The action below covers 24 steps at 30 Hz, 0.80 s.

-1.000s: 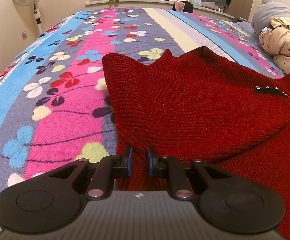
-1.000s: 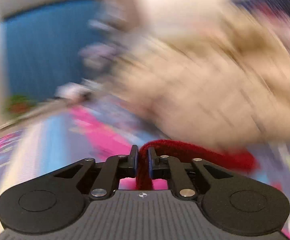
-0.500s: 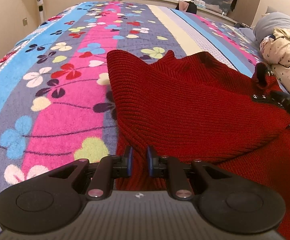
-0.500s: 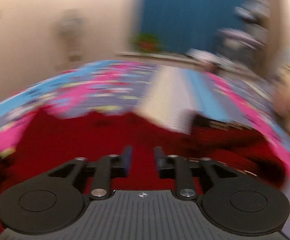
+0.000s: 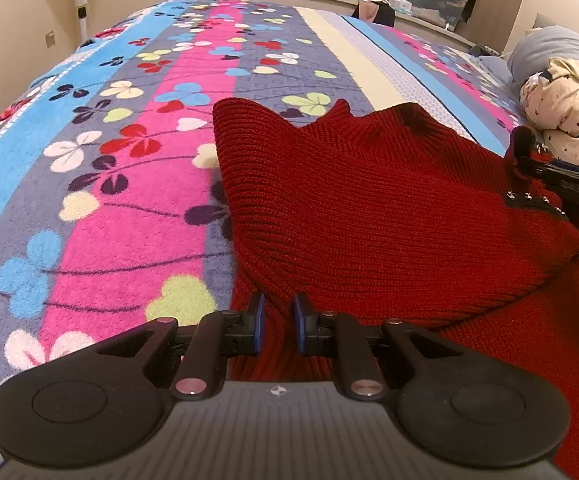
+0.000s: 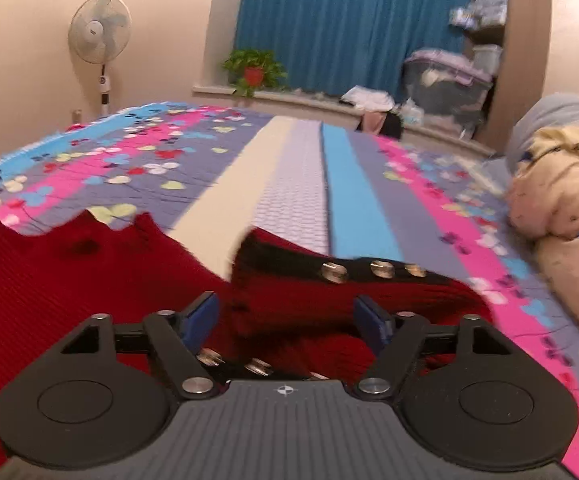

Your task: Fold small clothes

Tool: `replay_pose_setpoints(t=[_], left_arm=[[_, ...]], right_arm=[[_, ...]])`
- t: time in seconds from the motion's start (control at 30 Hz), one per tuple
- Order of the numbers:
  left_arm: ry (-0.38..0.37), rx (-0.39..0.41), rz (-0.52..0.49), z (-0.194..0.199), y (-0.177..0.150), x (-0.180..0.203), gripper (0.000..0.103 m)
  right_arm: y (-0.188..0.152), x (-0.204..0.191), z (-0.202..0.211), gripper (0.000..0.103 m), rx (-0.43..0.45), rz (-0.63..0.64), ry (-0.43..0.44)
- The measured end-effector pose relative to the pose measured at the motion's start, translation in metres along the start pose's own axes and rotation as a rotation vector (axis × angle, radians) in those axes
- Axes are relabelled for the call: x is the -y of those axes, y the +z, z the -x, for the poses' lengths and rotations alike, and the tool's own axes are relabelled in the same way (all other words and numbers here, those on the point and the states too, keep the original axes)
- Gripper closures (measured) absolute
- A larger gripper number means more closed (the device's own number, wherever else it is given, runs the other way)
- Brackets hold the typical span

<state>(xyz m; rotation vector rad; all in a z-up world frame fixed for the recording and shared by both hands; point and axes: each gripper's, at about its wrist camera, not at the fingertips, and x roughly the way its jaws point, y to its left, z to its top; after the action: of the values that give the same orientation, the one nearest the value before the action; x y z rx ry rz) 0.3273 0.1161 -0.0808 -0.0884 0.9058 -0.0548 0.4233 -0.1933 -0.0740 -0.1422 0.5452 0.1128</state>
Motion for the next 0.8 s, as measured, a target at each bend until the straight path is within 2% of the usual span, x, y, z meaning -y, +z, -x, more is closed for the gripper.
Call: replay_pose_setpoints(t=[0.03, 0.1, 0.13, 0.17, 0.2, 0.3, 0.4, 0.5, 0.6, 0.63, 0.7, 0.8], left_arm=[[-0.001, 0.000, 0.001, 0.000, 0.000, 0.000, 0.086], [-0.003, -0.002, 0.003, 0.000, 0.001, 0.000, 0.086], [-0.005, -0.004, 0.006, 0.001, 0.001, 0.000, 0.086], [-0.008, -0.006, 0.011, 0.001, 0.002, -0.001, 0.086], [-0.014, -0.009, 0.020, 0.001, 0.002, -0.003, 0.086], [-0.026, -0.023, 0.048, 0.004, 0.004, -0.007, 0.086], [-0.030, -0.041, 0.070, 0.009, 0.006, -0.010, 0.082], [-0.037, -0.045, 0.092, 0.016, 0.009, -0.015, 0.080], [-0.057, -0.027, 0.135, 0.024, 0.014, -0.023, 0.080], [-0.059, -0.021, 0.146, 0.027, 0.015, -0.026, 0.080], [-0.063, -0.007, 0.171, 0.032, 0.018, -0.031, 0.080], [-0.072, 0.013, 0.211, 0.041, 0.022, -0.039, 0.077]], right_arm=[[0.006, -0.004, -0.006, 0.031, -0.026, -0.009, -0.013], [0.014, -0.005, -0.021, 0.062, -0.102, -0.043, -0.075], [0.015, -0.003, -0.021, 0.076, -0.120, -0.072, -0.074], [0.020, -0.001, -0.020, 0.088, -0.139, -0.078, -0.077], [0.025, -0.002, -0.016, 0.094, -0.143, -0.054, -0.101], [0.053, 0.008, 0.009, 0.095, -0.129, 0.022, -0.166], [0.105, 0.034, 0.056, 0.095, -0.076, 0.062, -0.211], [0.164, 0.051, 0.118, 0.096, -0.014, 0.113, -0.204], [0.208, 0.040, 0.180, 0.096, 0.046, 0.176, -0.066], [0.219, 0.028, 0.198, 0.096, 0.067, 0.192, 0.007], [0.229, -0.005, 0.223, 0.096, 0.086, 0.210, 0.215], [0.224, -0.060, 0.226, 0.090, 0.064, 0.236, 0.436]])
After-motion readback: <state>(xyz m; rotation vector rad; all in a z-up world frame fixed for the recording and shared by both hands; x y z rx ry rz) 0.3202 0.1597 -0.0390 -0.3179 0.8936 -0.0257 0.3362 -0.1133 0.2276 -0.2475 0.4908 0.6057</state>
